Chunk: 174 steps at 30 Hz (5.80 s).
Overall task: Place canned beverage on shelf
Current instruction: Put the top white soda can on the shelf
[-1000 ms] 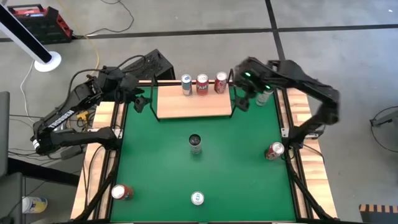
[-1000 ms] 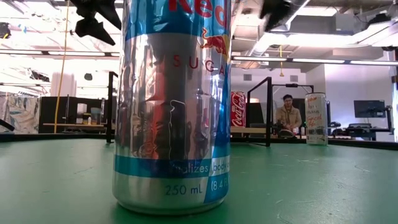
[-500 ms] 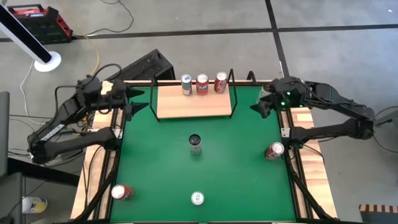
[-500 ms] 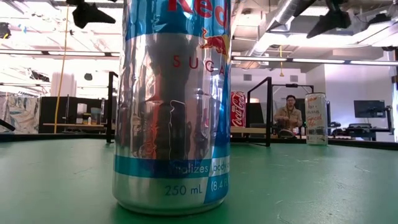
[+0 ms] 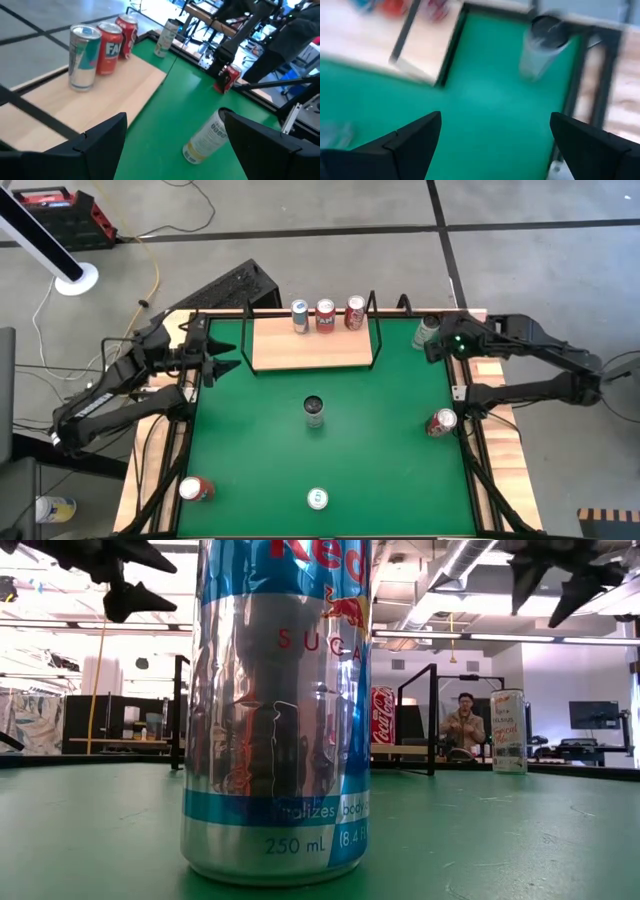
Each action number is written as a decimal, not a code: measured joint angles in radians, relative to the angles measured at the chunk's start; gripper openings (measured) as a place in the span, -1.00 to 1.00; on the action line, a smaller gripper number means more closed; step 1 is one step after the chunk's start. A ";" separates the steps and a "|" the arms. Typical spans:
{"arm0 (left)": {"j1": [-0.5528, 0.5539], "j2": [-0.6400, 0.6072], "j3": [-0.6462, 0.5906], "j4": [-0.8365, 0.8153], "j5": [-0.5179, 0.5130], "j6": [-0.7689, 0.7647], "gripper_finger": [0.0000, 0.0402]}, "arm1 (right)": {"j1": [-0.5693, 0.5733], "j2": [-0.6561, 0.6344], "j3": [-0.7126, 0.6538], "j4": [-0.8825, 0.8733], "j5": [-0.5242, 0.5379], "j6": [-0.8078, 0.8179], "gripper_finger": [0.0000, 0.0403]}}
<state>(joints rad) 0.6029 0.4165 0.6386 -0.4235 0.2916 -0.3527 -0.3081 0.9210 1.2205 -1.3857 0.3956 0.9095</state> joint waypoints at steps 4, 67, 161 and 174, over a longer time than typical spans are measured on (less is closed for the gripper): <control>0.000 0.014 -0.004 0.086 -0.001 0.004 0.59 | -0.138 0.045 0.001 0.058 0.048 -0.040 0.98; 0.001 0.061 0.002 0.247 0.008 -0.053 0.59 | -0.583 0.327 -0.094 0.292 -0.211 -0.431 0.38; -0.024 0.169 0.003 0.052 0.019 0.085 0.59 | 0.102 1.136 1.113 -0.083 -0.366 -0.744 -0.76; 0.012 0.709 0.302 0.057 0.020 0.513 0.59 | 0.174 0.905 1.094 -0.183 -0.186 -0.671 -0.76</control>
<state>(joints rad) 0.6145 1.1254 0.9410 -0.3667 0.3119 0.1601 -0.1338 1.8262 2.3143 -1.5690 0.2093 0.2389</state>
